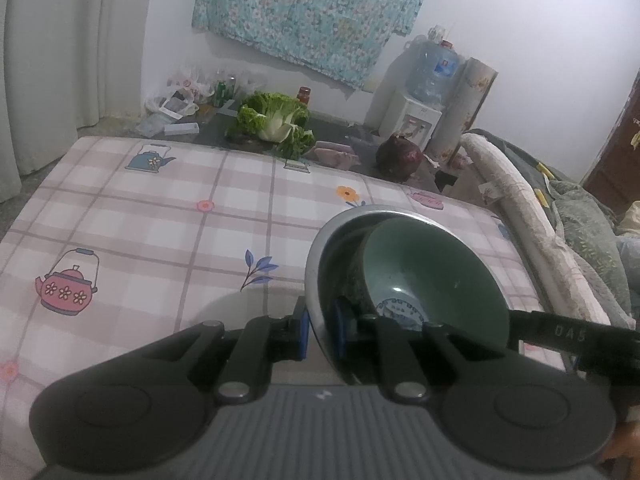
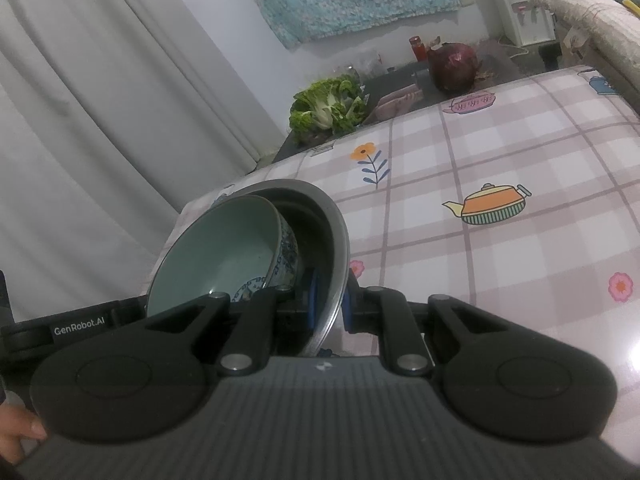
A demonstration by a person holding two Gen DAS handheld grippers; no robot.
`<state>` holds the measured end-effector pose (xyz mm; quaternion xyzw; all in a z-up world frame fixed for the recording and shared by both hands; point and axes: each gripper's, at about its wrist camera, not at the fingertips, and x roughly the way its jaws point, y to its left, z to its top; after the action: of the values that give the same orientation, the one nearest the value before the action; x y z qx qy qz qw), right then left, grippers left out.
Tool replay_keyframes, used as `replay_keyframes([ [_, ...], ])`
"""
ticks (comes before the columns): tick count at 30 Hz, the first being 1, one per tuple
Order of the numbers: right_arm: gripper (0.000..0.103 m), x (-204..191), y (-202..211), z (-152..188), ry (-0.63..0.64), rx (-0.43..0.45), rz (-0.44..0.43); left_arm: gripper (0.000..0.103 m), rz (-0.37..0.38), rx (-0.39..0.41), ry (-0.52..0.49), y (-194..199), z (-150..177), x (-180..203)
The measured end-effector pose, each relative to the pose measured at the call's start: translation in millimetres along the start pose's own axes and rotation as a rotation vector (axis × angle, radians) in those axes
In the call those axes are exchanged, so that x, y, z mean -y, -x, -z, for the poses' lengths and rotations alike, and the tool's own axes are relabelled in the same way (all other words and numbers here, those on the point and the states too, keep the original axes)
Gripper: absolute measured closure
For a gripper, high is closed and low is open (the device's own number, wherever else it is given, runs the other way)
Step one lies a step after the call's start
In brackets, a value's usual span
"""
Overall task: Organize plates and bowls
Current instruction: 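Carry the steel bowl with green bowl toward the plate stack with both tools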
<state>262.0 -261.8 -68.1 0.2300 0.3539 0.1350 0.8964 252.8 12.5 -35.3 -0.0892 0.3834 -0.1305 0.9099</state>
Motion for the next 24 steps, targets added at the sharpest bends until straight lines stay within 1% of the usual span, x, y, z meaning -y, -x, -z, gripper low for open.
replay_keyframes([
  [14, 0.090, -3, 8, 4, 0.001, 0.003, -0.001, 0.091, 0.004, 0.007, 0.001, 9, 4, 2],
  [24, 0.090, -9, 17, 11, -0.001, 0.010, -0.004, 0.091, 0.010, 0.017, 0.005, 26, 13, 4],
])
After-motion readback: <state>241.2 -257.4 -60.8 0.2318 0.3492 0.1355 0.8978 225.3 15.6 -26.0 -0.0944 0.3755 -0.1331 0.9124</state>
